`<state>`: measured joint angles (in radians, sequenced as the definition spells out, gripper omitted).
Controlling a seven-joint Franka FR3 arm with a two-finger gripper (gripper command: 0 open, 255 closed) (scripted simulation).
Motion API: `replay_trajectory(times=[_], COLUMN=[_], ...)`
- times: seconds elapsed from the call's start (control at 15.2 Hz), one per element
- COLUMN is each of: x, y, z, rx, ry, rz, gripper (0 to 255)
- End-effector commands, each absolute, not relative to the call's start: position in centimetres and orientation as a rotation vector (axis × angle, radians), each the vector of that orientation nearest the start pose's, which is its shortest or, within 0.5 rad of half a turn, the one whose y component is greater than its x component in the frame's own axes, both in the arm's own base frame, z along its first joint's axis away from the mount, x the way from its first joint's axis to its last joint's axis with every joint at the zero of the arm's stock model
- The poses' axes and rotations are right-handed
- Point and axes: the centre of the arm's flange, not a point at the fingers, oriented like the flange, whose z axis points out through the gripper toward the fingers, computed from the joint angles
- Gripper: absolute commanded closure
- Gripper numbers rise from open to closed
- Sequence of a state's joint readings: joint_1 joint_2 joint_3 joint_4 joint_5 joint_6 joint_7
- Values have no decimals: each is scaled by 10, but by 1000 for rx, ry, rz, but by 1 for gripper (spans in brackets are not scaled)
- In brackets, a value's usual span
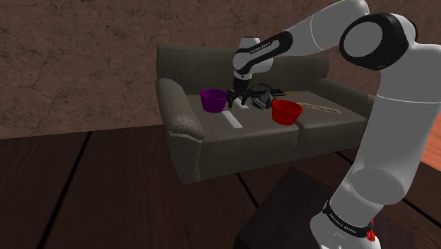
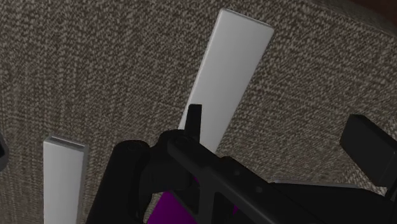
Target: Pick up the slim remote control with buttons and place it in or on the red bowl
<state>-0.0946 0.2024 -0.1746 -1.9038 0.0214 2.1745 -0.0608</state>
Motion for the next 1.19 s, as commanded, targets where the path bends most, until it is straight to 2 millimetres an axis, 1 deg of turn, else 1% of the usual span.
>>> replay_trajectory(times=[0.0,0.4,0.46,0.86,0.92,1.12], x=[610,653,654,654,654,654], y=[-168,-207,-208,-208,-209,-209], z=[382,324,323,291,283,283], rx=[-3145,-3128,-3128,-3128,-3128,-3128], ry=[376,483,485,485,485,485], rz=[-87,-27,-26,-26,-26,-26], gripper=[0,0,0,0,0,0])
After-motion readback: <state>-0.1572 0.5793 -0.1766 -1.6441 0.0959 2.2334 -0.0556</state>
